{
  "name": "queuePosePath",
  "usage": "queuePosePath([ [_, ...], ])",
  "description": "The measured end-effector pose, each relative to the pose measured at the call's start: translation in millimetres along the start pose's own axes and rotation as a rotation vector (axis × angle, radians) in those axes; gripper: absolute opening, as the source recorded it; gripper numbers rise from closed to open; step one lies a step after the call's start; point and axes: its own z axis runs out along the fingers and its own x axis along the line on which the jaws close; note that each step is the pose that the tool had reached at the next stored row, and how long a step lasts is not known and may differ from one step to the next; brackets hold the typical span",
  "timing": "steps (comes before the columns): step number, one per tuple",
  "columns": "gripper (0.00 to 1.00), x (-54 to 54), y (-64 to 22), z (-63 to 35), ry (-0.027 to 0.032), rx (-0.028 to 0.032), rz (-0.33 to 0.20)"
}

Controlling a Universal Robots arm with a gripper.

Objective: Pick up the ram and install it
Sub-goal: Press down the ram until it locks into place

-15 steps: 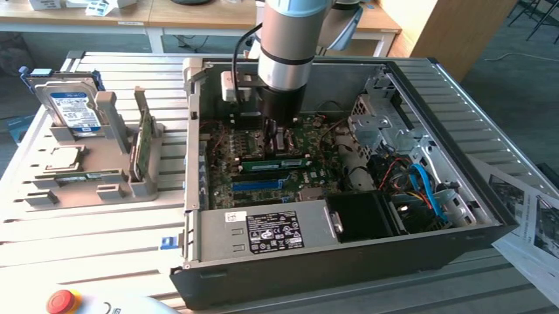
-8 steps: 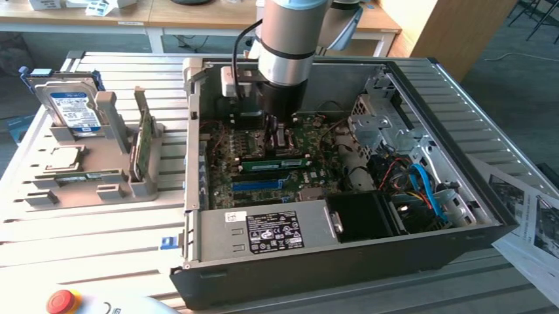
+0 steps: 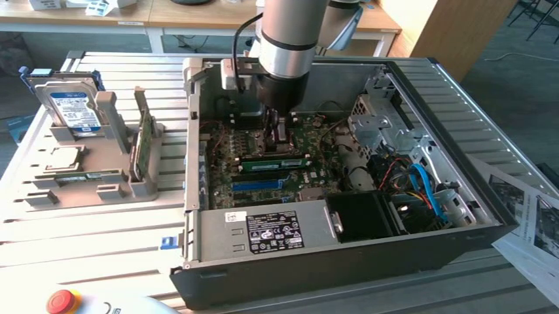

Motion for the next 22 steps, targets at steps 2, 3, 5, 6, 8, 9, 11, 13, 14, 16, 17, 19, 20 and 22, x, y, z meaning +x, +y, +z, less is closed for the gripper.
queuePosePath([
  [2,0.11,0.0,0.1,-2.9,0.0000,0.0000,0.000],
  [3,0.11,0.0,0.1,-4.2,0.0000,-0.0001,0.000],
  [5,0.11,0.0,0.2,-6.8,0.0000,-0.0001,0.000],
  [6,0.11,0.0,0.2,-8.0,0.0000,0.0000,0.000],
  [8,0.11,0.0,0.3,-10.5,0.0001,0.0000,0.000],
  [9,0.11,-0.1,0.3,-11.8,0.0000,-0.0001,0.000],
  [11,0.11,-0.1,0.4,-14.5,0.0001,0.0000,0.000],
  [13,0.11,-0.1,0.5,-17.5,0.0001,-0.0001,0.000],
  [14,0.11,-0.1,0.5,-19.0,0.0001,-0.0001,0.000],
  [16,0.11,-0.1,0.6,-21.9,0.0000,0.0000,0.000],
  [17,0.11,-0.1,0.6,-23.3,0.0001,0.0000,0.000],
  [19,0.11,-0.2,0.7,-26.0,0.0000,0.0000,0.000],
  [20,0.11,-0.2,0.7,-27.1,0.0000,0.0000,0.000],
  [22,0.11,-0.2,0.8,-29.4,0.0000,0.0000,0.000],
])
